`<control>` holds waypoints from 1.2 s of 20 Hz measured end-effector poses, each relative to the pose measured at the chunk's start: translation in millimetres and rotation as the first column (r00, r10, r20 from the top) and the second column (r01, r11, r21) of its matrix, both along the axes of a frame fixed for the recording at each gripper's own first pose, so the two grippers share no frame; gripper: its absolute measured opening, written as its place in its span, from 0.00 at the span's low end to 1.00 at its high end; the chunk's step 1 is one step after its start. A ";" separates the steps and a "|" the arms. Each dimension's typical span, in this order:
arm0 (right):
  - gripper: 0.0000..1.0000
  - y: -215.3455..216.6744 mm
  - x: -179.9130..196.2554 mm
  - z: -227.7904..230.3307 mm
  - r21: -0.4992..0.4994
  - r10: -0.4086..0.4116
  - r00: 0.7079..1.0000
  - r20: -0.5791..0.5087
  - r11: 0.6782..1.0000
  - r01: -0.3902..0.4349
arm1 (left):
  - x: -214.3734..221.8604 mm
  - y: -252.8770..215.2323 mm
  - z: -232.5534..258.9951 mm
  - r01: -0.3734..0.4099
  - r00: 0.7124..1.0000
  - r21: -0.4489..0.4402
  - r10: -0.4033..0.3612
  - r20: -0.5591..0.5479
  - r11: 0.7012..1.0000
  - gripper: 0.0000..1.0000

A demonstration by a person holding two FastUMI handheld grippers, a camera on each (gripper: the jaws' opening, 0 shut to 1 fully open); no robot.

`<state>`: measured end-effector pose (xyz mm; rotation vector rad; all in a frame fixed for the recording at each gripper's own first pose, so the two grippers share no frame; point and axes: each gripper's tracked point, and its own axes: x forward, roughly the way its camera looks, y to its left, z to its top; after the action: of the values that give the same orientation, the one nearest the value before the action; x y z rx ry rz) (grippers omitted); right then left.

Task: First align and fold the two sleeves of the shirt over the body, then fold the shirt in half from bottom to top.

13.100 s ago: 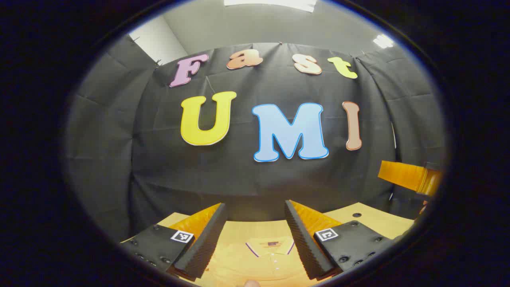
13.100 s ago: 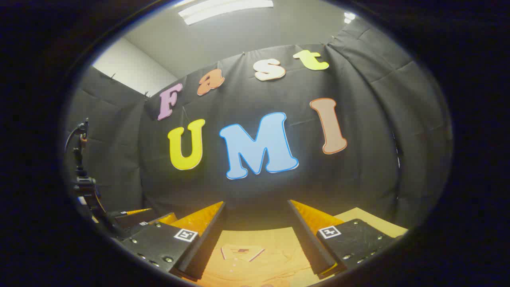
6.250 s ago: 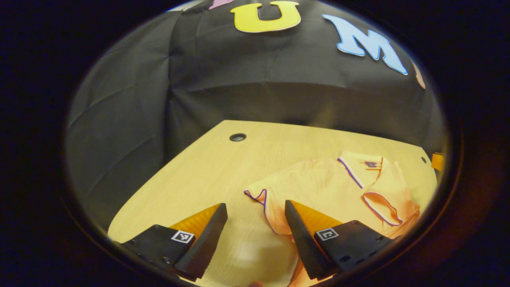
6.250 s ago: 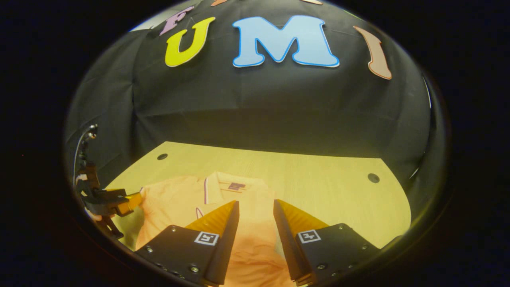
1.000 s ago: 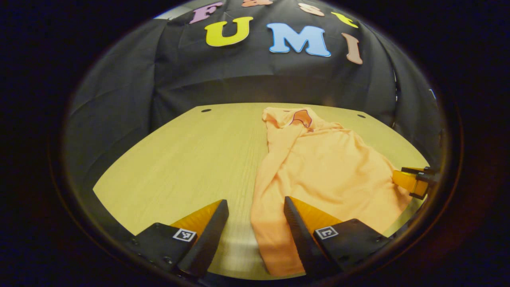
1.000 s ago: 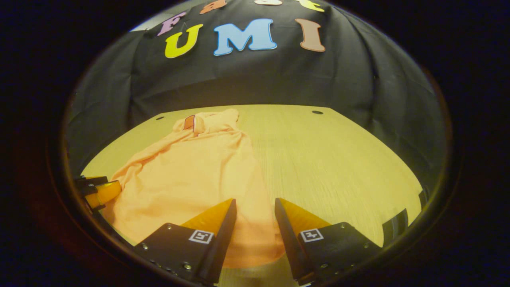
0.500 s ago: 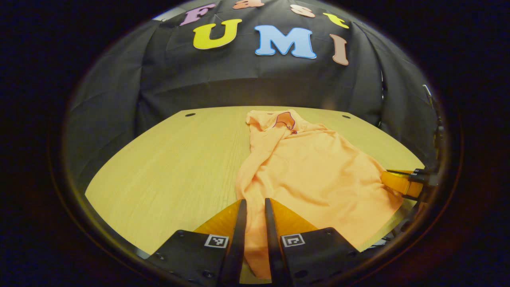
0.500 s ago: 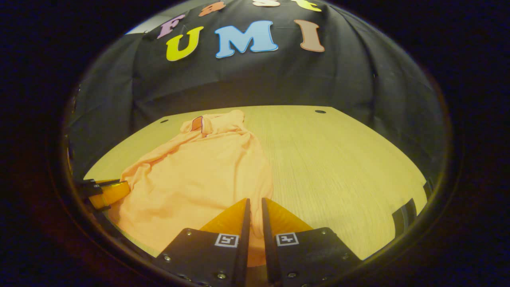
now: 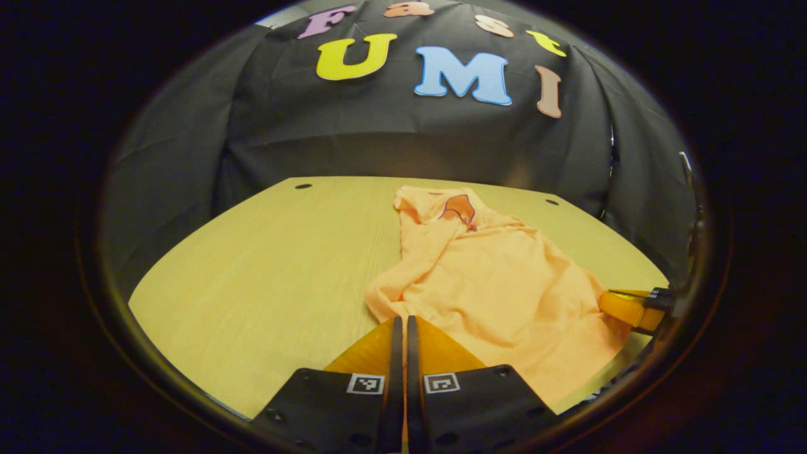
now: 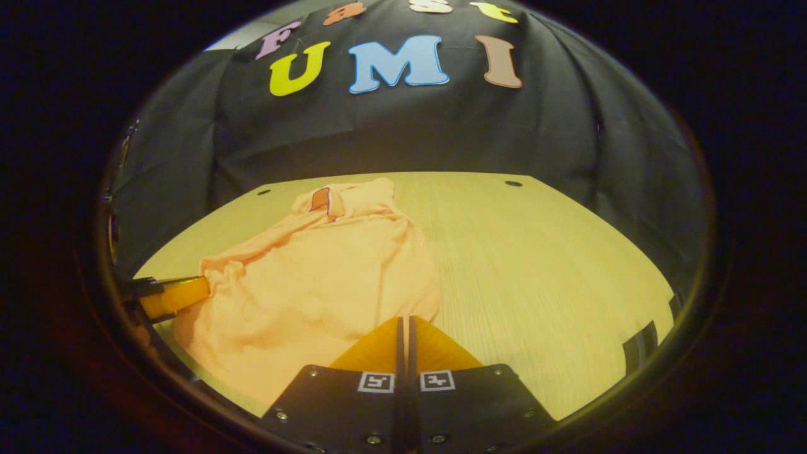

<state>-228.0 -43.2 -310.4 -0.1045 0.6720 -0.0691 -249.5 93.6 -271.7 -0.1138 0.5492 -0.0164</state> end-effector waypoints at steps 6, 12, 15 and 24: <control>0.00 20.4 62.6 46.6 0.030 0.064 0.995 0.072 0.997 -0.066 | 67.4 20.5 53.1 -0.027 0.997 -0.062 0.031 0.070 0.998 0.09; 0.00 47.1 132.5 102.2 0.002 0.140 0.976 0.169 0.990 -0.142 | 135.8 25.0 93.3 -0.010 0.993 -0.045 0.015 0.119 0.999 0.09; 0.00 49.8 173.0 129.6 -0.007 0.155 0.965 0.213 0.988 -0.157 | 175.3 26.5 106.3 -0.015 0.990 -0.032 0.019 0.142 0.999 0.09; 0.00 37.6 287.0 137.7 0.017 0.116 0.959 0.257 0.992 -0.125 | 289.8 39.8 133.2 -0.045 0.977 -0.006 0.045 0.210 0.999 0.09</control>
<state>59.1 -5.5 -172.7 -0.1026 0.4069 0.0455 40.2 133.5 -138.5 -0.1236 0.3349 0.0151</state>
